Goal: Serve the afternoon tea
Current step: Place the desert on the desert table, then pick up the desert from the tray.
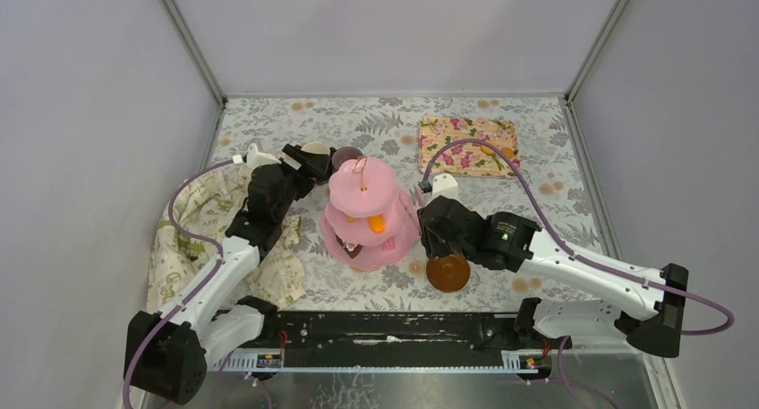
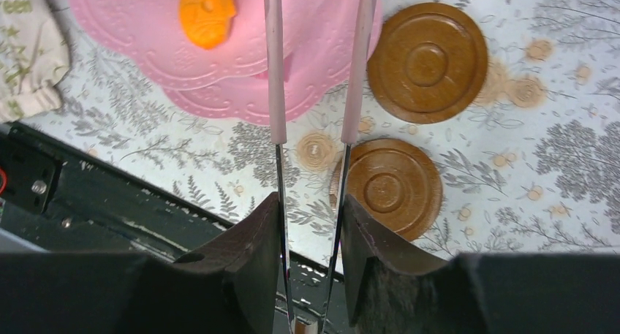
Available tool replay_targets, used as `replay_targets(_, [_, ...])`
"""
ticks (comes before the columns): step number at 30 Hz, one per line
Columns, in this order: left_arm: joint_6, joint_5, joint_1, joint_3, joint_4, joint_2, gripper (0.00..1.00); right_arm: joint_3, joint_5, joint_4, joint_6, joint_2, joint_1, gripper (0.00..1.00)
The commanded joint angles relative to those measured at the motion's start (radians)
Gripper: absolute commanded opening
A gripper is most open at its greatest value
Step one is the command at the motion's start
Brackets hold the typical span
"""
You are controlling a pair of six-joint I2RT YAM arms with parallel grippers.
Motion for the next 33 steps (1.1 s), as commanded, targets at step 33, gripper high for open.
replay_targets(33, [-0.015, 0.035, 0.04, -0.031, 0.071, -0.091, 0.87, 0.047, -0.228, 0.272, -0.095, 0.381, -0.833, 0.4])
